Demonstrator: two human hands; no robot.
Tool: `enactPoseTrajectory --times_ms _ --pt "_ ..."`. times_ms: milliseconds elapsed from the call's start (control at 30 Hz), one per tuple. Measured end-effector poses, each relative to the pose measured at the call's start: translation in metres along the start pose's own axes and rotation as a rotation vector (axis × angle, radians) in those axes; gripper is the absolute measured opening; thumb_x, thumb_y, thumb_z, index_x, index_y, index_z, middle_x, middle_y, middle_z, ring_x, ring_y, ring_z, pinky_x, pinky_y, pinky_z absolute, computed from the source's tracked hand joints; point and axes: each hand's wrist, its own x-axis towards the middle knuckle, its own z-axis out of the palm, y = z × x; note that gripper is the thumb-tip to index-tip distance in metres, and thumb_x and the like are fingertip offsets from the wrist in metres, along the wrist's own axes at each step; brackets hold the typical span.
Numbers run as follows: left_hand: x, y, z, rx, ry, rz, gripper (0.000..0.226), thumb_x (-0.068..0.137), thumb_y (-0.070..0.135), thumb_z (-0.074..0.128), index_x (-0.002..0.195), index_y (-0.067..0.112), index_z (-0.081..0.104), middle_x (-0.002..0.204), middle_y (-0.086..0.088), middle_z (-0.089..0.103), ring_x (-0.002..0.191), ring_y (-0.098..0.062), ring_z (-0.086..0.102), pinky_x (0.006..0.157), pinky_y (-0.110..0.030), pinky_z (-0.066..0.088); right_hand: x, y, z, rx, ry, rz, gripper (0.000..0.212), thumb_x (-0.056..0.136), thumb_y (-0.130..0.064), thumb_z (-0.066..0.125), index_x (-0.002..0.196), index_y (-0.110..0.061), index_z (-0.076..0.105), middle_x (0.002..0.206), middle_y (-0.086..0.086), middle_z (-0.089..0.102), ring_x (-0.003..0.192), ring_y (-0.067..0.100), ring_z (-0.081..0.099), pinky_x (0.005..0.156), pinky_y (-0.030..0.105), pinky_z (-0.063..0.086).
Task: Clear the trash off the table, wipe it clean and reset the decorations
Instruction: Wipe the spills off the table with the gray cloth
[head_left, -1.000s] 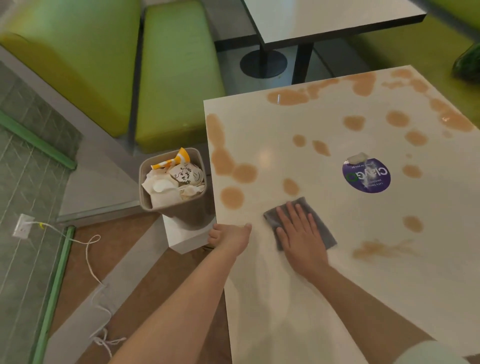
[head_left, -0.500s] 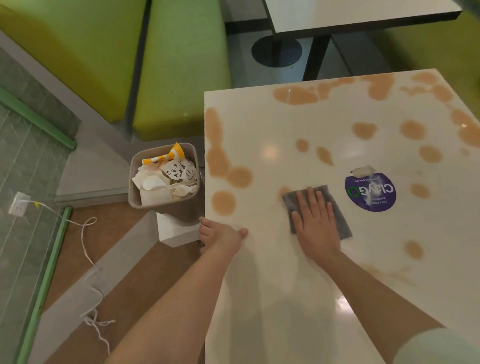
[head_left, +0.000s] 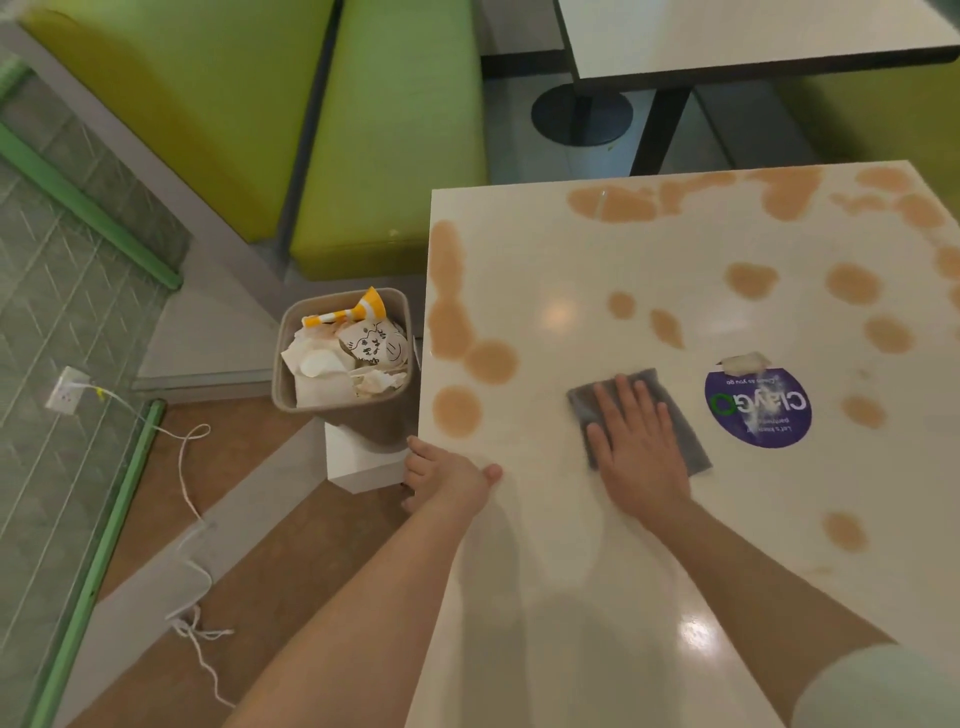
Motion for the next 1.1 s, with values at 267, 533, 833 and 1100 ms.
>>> enactPoseTrajectory --times_ms 267,533,833,1100 --pt "-0.003 -0.009 -0.004 -0.062 0.024 0.08 0.125 0.073 0.056 0.076 0.152 0.005 -0.008 0.157 -0.011 0.013 0.145 -0.026 0.018 0.109 -0.044 0.031 -0.041 -0.052 0.019 0.032 -0.08 -0.15 0.056 0.098 -0.052 0.0 0.152 -0.041 -0.007 0.161 -0.009 -0.019 0.146 0.01 -0.025 0.119 0.036 -0.014" --pt "0.017 -0.023 -0.012 -0.128 0.016 0.185 0.113 0.065 0.068 0.073 0.141 0.003 0.021 0.146 -0.011 0.026 0.139 -0.028 0.02 0.109 -0.039 0.029 0.007 -0.05 0.013 0.019 0.035 0.123 0.06 0.092 -0.052 -0.007 0.151 -0.038 -0.003 0.164 0.0 -0.003 0.15 0.017 -0.009 0.12 0.038 -0.011" --pt "0.066 -0.035 -0.051 -0.352 -0.103 0.209 0.057 0.104 0.045 0.018 0.125 0.009 0.057 0.127 -0.015 0.059 0.119 -0.033 0.053 0.097 -0.04 0.041 -0.081 -0.157 0.054 0.061 0.017 -0.123 0.051 0.103 -0.045 0.022 0.153 -0.037 0.024 0.163 0.002 0.016 0.151 0.021 0.009 0.118 0.044 0.01" --pt "0.091 -0.029 -0.055 -0.455 -0.14 0.284 0.022 0.094 0.041 0.042 0.094 0.032 0.063 0.105 0.004 0.068 0.098 -0.021 0.064 0.088 -0.044 0.055 0.009 -0.137 0.037 0.02 0.048 0.059 0.056 0.1 -0.047 0.008 0.154 -0.039 0.017 0.164 0.002 0.009 0.151 0.019 -0.002 0.121 0.039 -0.005"
